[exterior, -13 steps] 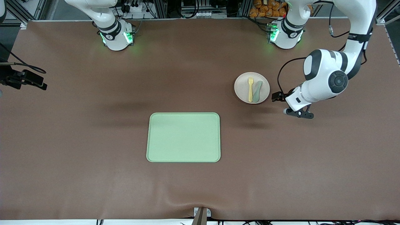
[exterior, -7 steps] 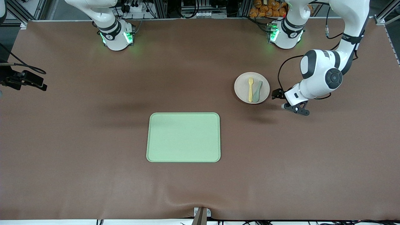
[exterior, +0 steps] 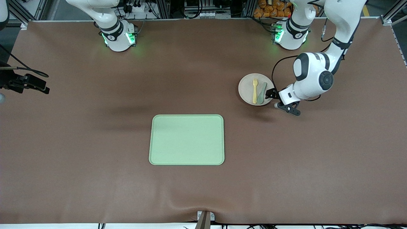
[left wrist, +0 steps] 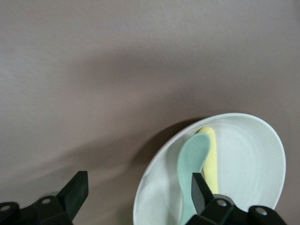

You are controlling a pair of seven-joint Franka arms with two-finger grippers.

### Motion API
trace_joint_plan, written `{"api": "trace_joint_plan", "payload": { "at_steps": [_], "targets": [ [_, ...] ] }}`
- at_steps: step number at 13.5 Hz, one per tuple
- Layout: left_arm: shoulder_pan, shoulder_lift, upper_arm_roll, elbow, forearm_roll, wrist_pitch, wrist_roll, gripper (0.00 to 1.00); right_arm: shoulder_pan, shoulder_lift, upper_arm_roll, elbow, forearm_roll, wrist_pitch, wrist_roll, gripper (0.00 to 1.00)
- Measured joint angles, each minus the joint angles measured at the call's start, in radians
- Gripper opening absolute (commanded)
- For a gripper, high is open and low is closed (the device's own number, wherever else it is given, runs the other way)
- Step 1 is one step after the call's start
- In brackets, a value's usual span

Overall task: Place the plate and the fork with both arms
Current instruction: 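Move the left gripper to the white plate's rim, then close the left gripper on the plate rim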

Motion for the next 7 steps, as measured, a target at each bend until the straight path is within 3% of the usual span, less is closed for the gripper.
{"api": "trace_joint_plan", "payload": {
  "at_steps": [7],
  "targets": [
    [0.005,0.007,-0.006,-0.026,-0.001,0.01,0.023,0.61,0.0,0.0,0.0,0.0,0.0,-0.001,0.0,1.0]
  ]
}}
